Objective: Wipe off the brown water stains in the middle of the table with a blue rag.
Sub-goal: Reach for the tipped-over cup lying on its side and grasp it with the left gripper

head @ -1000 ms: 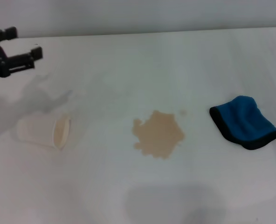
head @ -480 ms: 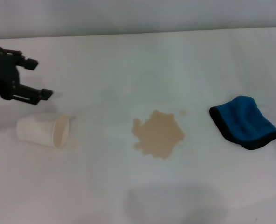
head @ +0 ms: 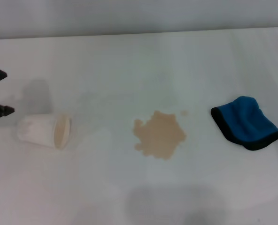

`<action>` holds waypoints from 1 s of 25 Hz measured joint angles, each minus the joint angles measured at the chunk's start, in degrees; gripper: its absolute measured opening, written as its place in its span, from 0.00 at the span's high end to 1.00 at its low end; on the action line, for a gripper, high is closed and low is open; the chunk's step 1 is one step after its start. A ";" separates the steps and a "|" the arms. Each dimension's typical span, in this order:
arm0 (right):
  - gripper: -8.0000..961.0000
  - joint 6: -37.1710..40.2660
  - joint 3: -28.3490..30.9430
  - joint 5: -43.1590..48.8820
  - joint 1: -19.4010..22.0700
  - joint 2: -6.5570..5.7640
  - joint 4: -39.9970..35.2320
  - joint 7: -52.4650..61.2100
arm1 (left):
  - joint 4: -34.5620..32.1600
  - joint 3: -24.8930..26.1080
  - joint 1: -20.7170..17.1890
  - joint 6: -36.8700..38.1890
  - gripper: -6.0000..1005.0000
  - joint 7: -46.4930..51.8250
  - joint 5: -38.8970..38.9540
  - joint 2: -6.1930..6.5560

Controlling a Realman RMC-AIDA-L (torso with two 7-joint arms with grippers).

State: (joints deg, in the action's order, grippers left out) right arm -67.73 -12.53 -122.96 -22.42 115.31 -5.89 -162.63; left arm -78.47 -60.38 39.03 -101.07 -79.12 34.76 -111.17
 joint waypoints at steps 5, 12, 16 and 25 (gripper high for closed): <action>0.09 -3.52 0.05 -0.01 1.23 0.01 1.17 0.06 | -1.27 -0.33 -0.34 -0.59 0.13 -7.04 -3.33 -1.84; 0.09 -12.78 0.05 0.00 3.76 0.07 6.07 0.17 | 0.20 -2.18 -2.06 2.07 0.13 -16.07 -5.61 -4.00; 0.09 -17.02 0.05 0.01 5.10 0.04 8.33 0.18 | 3.08 -5.64 -2.51 4.95 0.14 -18.09 -5.47 -4.03; 0.09 -23.72 0.07 0.01 7.37 -0.29 11.20 1.19 | 9.38 -11.93 -2.94 14.64 0.15 -20.57 -7.91 -5.19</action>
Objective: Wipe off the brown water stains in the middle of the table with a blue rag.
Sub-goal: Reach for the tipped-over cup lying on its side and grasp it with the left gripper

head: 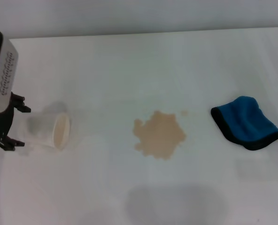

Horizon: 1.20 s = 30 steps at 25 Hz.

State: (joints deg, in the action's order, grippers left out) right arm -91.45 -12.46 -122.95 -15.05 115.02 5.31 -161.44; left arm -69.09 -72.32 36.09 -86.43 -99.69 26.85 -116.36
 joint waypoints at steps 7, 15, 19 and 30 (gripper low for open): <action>0.09 -1.06 0.98 0.00 1.27 -0.43 -1.29 5.07 | 3.00 0.08 0.06 6.62 0.15 -1.00 -0.46 -1.42; 0.09 -2.11 2.01 0.24 1.51 -0.67 -3.18 7.78 | 5.66 -0.29 0.95 8.60 0.15 -1.19 1.06 -2.44; 0.09 -2.17 1.75 0.44 1.45 -0.68 -3.57 7.86 | 9.23 -2.01 1.30 11.86 0.15 -1.19 2.04 -2.64; 0.09 -1.58 1.39 0.66 1.59 -0.76 -4.51 8.02 | 13.79 -5.46 0.90 20.34 0.15 -0.96 6.54 -2.74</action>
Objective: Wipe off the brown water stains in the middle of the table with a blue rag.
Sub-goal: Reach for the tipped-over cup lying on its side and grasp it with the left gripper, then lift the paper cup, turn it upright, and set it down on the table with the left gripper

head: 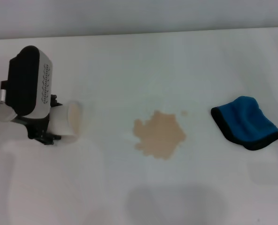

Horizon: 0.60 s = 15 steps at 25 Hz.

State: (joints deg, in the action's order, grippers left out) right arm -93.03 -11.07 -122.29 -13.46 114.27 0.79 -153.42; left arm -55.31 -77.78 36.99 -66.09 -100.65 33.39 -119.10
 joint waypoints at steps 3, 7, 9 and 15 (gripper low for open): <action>0.09 0.39 -0.01 0.04 0.01 -0.03 -0.13 0.03 | -0.34 0.06 -0.58 0.73 0.15 0.09 1.64 0.00; 0.09 1.05 -0.15 0.09 -0.33 -0.02 -0.86 0.05 | -2.30 -0.01 -2.44 0.56 0.17 -0.12 4.50 0.01; 0.09 1.13 -0.26 0.11 -0.42 -0.01 -1.04 0.05 | -2.91 0.00 -3.19 0.49 0.20 -0.20 4.98 0.01; 0.09 1.18 -0.74 0.13 -0.59 -0.01 -1.61 0.05 | -4.30 -0.07 -5.59 1.00 0.33 -0.36 9.49 0.03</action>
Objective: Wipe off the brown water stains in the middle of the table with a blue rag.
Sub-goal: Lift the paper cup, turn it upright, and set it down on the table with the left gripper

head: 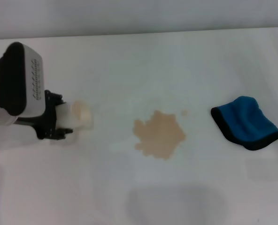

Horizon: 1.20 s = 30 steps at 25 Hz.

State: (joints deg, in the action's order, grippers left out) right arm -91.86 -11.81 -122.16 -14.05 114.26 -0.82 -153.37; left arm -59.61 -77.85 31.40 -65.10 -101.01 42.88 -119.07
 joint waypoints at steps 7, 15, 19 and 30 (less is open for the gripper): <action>0.09 0.02 -1.22 0.00 0.21 0.00 -0.88 -0.07 | -1.89 0.61 -5.50 5.22 0.37 -4.76 15.89 0.04; 0.09 0.37 -1.37 -0.01 -0.04 0.00 -2.11 -0.03 | 4.94 0.19 -9.48 8.46 0.40 -15.05 39.24 -0.08; 0.09 0.87 -1.42 -0.01 -0.43 0.05 -3.14 0.00 | 12.36 0.16 -9.92 7.98 0.40 -21.92 52.48 -0.10; 0.09 2.12 -2.07 -0.01 -2.06 0.26 -5.10 -0.58 | 34.80 0.15 -6.85 5.71 0.40 -34.56 75.92 -0.30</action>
State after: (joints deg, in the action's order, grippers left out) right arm -89.74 -13.89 -122.17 -16.11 114.51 -5.93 -153.95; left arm -24.80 -77.69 24.55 -59.39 -135.57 118.80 -119.37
